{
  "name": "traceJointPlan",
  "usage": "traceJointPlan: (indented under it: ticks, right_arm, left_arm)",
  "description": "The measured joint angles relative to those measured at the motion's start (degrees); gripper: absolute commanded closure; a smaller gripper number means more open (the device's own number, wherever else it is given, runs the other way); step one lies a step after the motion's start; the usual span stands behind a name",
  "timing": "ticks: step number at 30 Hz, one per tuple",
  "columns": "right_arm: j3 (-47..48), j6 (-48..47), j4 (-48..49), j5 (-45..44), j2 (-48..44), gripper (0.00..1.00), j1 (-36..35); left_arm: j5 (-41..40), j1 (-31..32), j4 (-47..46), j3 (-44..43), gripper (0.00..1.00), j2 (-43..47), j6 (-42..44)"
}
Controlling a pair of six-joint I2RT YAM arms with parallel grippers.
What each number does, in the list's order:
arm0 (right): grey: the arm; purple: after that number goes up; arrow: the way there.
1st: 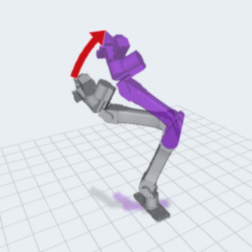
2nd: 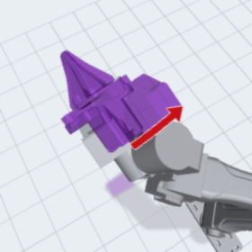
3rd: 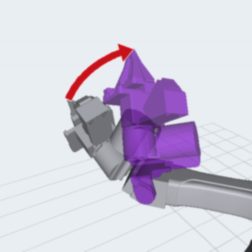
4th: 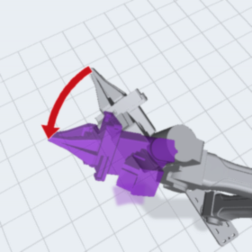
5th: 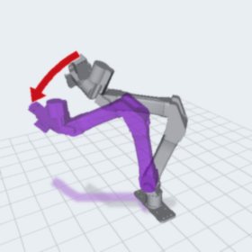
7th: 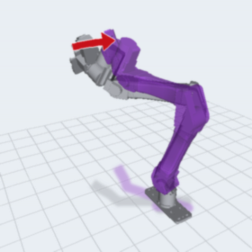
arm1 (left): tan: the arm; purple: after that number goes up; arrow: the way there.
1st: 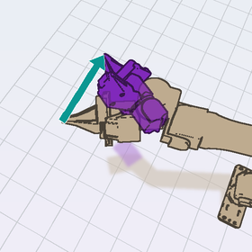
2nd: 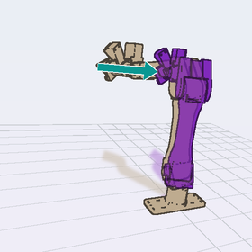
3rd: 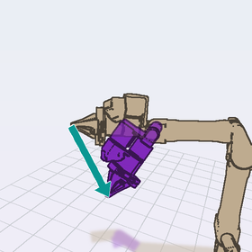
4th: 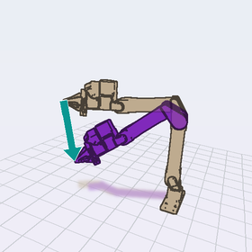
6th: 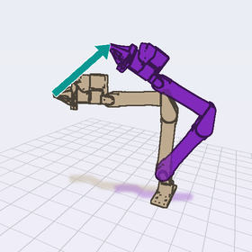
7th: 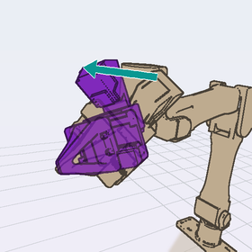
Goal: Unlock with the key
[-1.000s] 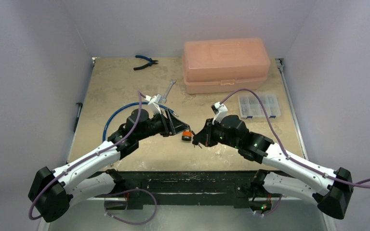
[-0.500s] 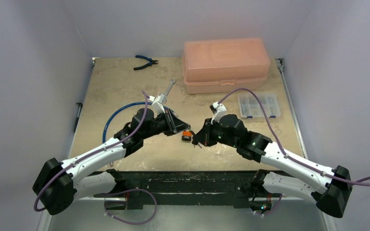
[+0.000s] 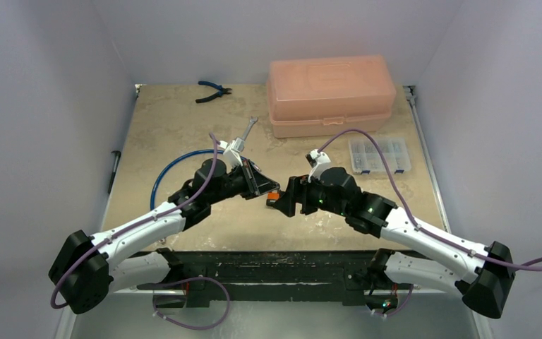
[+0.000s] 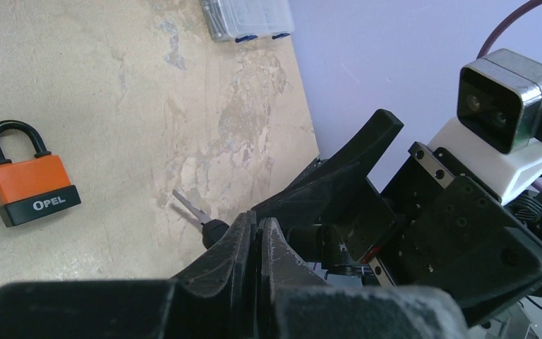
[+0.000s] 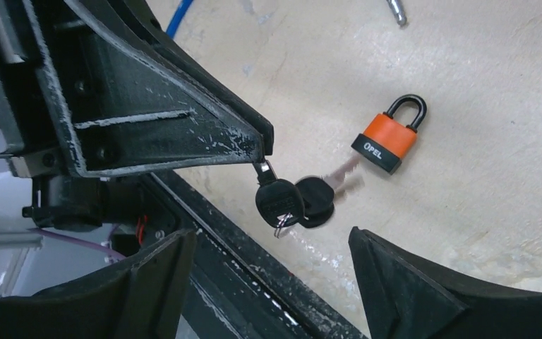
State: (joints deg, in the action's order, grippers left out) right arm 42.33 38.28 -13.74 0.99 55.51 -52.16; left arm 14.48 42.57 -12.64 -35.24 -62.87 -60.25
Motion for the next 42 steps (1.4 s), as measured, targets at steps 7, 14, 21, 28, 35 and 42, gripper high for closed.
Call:
traceJointPlan:
  ticks: [7, 14, 21, 28, 35, 42]
  right_arm:
    - [0.0, -0.1, 0.3, 0.0, -4.1, 0.09, 0.1]
    - [-1.9, 0.1, 4.2, 0.0, -10.3, 0.15, 0.6]
    - [-3.0, 0.3, 8.2, 1.3, -12.8, 0.27, 2.1]
    - [-3.7, 0.5, 11.6, 3.8, -13.3, 0.34, 3.1]
    - [-3.7, 0.5, 15.2, 7.7, -13.0, 0.39, 3.2]
    - [-3.7, 0.6, 17.0, 10.1, -12.0, 0.43, 3.4]
  left_arm:
    - [0.1, 0.0, 0.1, 0.0, 1.0, 1.4, 1.0]
    - [1.1, 0.0, 0.2, -1.0, 1.0, 3.5, 2.7]
    - [3.6, 0.0, -0.2, -2.5, 1.0, 5.5, 3.7]
    - [5.2, 0.0, -0.2, -4.3, 1.0, 7.3, 4.3]
    - [6.0, 0.0, -0.4, -4.6, 1.0, 8.8, 4.3]
    - [6.2, 0.0, -0.6, -5.0, 1.0, 8.9, 4.3]
